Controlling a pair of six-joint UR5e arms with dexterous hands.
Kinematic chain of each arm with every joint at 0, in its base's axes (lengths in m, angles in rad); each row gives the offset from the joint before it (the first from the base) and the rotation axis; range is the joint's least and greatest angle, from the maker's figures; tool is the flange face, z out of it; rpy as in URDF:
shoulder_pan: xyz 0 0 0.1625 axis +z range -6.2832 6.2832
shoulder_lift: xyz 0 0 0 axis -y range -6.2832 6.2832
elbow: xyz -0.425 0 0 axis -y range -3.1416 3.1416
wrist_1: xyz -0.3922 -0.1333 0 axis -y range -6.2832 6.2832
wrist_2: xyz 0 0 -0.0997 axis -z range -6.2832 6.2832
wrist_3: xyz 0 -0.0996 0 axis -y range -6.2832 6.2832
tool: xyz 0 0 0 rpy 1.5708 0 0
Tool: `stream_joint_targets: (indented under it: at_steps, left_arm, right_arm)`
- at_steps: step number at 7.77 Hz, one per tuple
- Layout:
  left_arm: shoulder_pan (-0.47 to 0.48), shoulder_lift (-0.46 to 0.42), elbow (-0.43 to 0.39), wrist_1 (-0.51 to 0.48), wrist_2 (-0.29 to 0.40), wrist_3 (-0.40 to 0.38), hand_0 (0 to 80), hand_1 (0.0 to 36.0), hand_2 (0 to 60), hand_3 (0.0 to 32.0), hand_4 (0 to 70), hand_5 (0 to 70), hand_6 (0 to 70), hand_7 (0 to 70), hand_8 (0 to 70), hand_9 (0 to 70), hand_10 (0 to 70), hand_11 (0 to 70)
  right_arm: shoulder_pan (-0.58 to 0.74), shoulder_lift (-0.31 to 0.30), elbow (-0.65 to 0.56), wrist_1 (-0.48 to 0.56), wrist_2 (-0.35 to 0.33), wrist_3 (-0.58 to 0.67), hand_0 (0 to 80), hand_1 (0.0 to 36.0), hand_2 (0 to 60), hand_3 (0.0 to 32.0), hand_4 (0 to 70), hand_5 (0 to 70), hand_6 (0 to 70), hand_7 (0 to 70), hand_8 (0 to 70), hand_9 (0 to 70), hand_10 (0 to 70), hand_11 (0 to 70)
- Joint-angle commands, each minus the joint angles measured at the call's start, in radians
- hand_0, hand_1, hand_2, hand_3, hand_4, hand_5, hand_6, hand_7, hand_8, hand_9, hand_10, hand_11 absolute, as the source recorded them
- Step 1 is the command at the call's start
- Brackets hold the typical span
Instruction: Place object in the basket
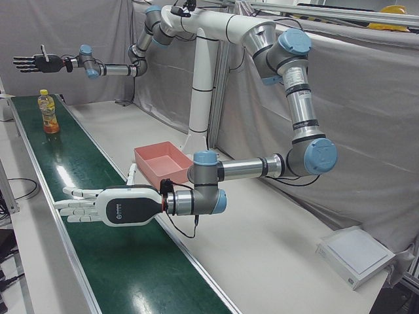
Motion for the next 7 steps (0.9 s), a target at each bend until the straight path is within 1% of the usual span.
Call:
stream_joint_targets:
  at_steps: [1, 6, 7]
  left_arm:
    - [0.0, 0.0, 0.0, 0.0, 0.0, 0.0, 54.2, 2.0, 0.0, 0.2, 10.5, 14.5, 0.0, 0.0, 3.4, 3.6, 3.5, 6.1]
    - [0.0, -0.002, 0.0, 0.0, 0.0, 0.0, 54.3, 2.2, 0.0, 0.2, 10.4, 15.1, 0.0, 0.0, 3.5, 3.7, 3.9, 6.8]
    - [0.0, -0.003, 0.0, 0.0, 0.0, 0.0, 54.5, 2.2, 0.0, 0.6, 10.3, 14.6, 0.0, 0.0, 3.3, 3.4, 3.8, 6.6]
  right_arm:
    - [0.0, 0.0, 0.0, 0.0, 0.0, 0.0, 0.0, 0.0, 0.0, 0.0, 0.0, 0.0, 0.0, 0.0, 0.0, 0.0, 0.0, 0.0]
    - [0.0, 0.0, 0.0, 0.0, 0.0, 0.0, 0.0, 0.0, 0.0, 0.0, 0.0, 0.0, 0.0, 0.0, 0.0, 0.0, 0.0, 0.0]
    - [0.0, 0.0, 0.0, 0.0, 0.0, 0.0, 0.0, 0.0, 0.0, 0.0, 0.0, 0.0, 0.0, 0.0, 0.0, 0.0, 0.0, 0.0]
